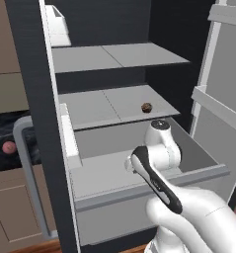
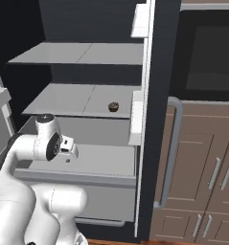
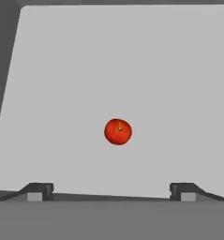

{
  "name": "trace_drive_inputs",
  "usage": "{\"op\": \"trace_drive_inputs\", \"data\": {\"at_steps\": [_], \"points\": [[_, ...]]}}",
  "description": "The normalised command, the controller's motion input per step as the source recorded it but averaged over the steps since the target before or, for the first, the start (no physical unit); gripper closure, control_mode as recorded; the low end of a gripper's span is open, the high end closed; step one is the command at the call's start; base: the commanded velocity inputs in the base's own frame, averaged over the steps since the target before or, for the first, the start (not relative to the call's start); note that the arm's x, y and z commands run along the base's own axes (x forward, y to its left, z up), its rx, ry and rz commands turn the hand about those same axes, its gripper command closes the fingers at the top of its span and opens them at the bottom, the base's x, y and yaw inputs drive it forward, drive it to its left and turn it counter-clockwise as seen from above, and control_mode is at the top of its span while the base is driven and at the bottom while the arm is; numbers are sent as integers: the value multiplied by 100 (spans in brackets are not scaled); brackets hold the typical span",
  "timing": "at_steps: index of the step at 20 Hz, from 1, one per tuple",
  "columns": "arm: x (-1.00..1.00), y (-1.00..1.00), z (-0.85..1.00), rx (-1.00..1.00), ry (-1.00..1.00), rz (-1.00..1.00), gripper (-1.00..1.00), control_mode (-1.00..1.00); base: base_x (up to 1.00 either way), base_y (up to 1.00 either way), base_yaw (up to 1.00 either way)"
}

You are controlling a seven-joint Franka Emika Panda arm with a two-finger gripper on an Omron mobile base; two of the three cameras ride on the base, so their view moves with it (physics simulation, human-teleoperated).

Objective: Place the onion and tomato inside the fridge drawer. Close the drawer after placing the vegetables.

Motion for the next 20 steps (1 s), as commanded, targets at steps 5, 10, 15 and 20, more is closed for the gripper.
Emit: {"op": "trace_drive_inputs", "data": {"at_steps": [5,10,15,20], "points": [[-83,-32,26,6,-17,-3,-100,-100,0,0,0],[-29,0,-4,1,-2,0,-100,100,-35,2,0],[0,0,0,0,0,0,-100,100,-100,3,0],[0,0,0,0,0,0,-100,100,-100,54,0]]}}
